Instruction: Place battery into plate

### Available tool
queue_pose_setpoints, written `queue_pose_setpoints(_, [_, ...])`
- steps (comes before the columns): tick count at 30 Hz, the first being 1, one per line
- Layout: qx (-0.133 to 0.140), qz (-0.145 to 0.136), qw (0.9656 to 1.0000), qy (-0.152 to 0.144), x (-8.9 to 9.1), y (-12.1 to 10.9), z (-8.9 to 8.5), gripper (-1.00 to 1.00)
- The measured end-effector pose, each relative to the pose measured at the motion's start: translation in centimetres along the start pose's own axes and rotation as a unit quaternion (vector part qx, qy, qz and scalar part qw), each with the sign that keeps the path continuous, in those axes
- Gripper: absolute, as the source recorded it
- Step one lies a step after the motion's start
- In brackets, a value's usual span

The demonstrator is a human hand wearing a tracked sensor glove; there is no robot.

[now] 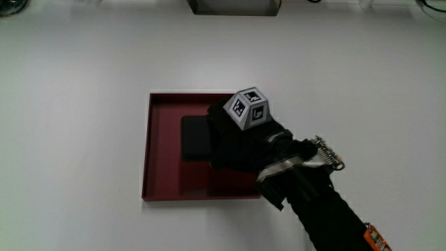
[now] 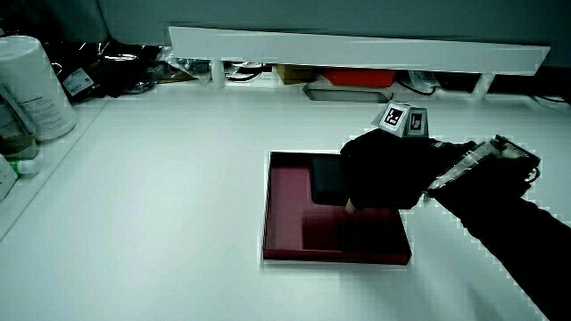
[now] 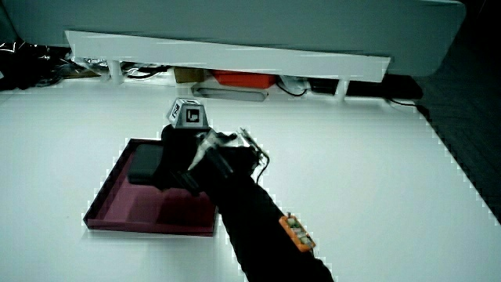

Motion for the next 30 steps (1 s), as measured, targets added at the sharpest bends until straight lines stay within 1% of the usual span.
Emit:
queue_pose_setpoints(1, [-0.008, -0.001, 1.0, 0.001, 0.1, 0.3, -0.7, 0.0])
queue_pose_setpoints(2, [-0.012, -0.008, 0.9999, -0.005, 0.1, 0.7, -1.2, 0.0])
queue_pose_setpoints(3, [-0.015, 0.001, 0.9999, -0.005, -0.4, 0.7, -1.4, 0.0])
queue_pose_setpoints(4, [-0.014, 0.002, 0.9999, -0.01, -0.8, 0.7, -1.5, 0.0])
queue_pose_setpoints(5, [-0.023, 0.0, 0.9997, -0.01, -0.9, 1.0, -2.1, 0.0])
queue_pose_setpoints(6, [-0.03, 0.003, 0.9995, -0.004, -1.1, 1.2, -2.6, 0.0])
queue_pose_setpoints(7, [-0.038, 0.0, 0.9993, -0.008, -0.9, 1.6, -3.3, 0.0])
queue_pose_setpoints(8, [-0.04, -0.002, 0.9991, -0.013, -1.1, 1.7, -3.6, 0.0])
queue_pose_setpoints(11, [-0.053, -0.011, 0.9985, -0.012, -0.7, 2.5, -5.1, 0.0])
queue_pose_setpoints(12, [-0.058, -0.012, 0.9982, -0.007, -0.6, 2.6, -5.4, 0.0])
queue_pose_setpoints(13, [-0.053, -0.013, 0.9985, -0.005, -0.7, 2.7, -5.6, 0.0])
queue_pose_setpoints(14, [-0.065, -0.014, 0.9978, -0.005, -0.7, 3.0, -5.9, 0.0])
queue_pose_setpoints(16, [-0.068, -0.017, 0.9974, -0.016, -0.8, 3.3, -6.5, 0.0])
queue_pose_setpoints(17, [-0.075, -0.016, 0.997, -0.008, -0.6, 3.3, -6.8, 0.0])
queue_pose_setpoints(19, [-0.071, -0.023, 0.9972, -0.007, -0.6, 3.3, -7.1, 0.0])
queue_pose_setpoints(20, [-0.065, -0.021, 0.9974, -0.021, -0.6, 3.3, -7.2, 0.0])
queue_pose_setpoints(21, [-0.069, -0.018, 0.9973, -0.018, -0.7, 3.3, -7.1, 0.0])
queue_pose_setpoints(22, [-0.072, -0.022, 0.997, -0.02, -0.5, 3.5, -7.4, 0.0])
queue_pose_setpoints(23, [-0.069, -0.021, 0.9972, -0.021, -0.7, 3.3, -7.2, 0.0])
queue_pose_setpoints(24, [-0.073, -0.023, 0.9969, -0.016, -0.7, 3.3, -7.3, 0.0])
queue_pose_setpoints(25, [-0.073, -0.022, 0.9969, -0.02, -0.7, 3.3, -7.4, 0.0])
queue_pose_setpoints(26, [-0.073, -0.028, 0.9967, -0.02, -0.6, 3.3, -7.5, 0.0])
queue_pose_setpoints(28, [-0.078, -0.027, 0.9964, -0.016, -0.5, 3.3, -7.6, 0.0])
queue_pose_setpoints(29, [-0.078, -0.027, 0.9965, -0.014, -0.5, 3.2, -7.6, -0.05])
queue_pose_setpoints(30, [-0.086, -0.029, 0.9958, -0.012, -0.3, 3.4, -7.9, -0.1])
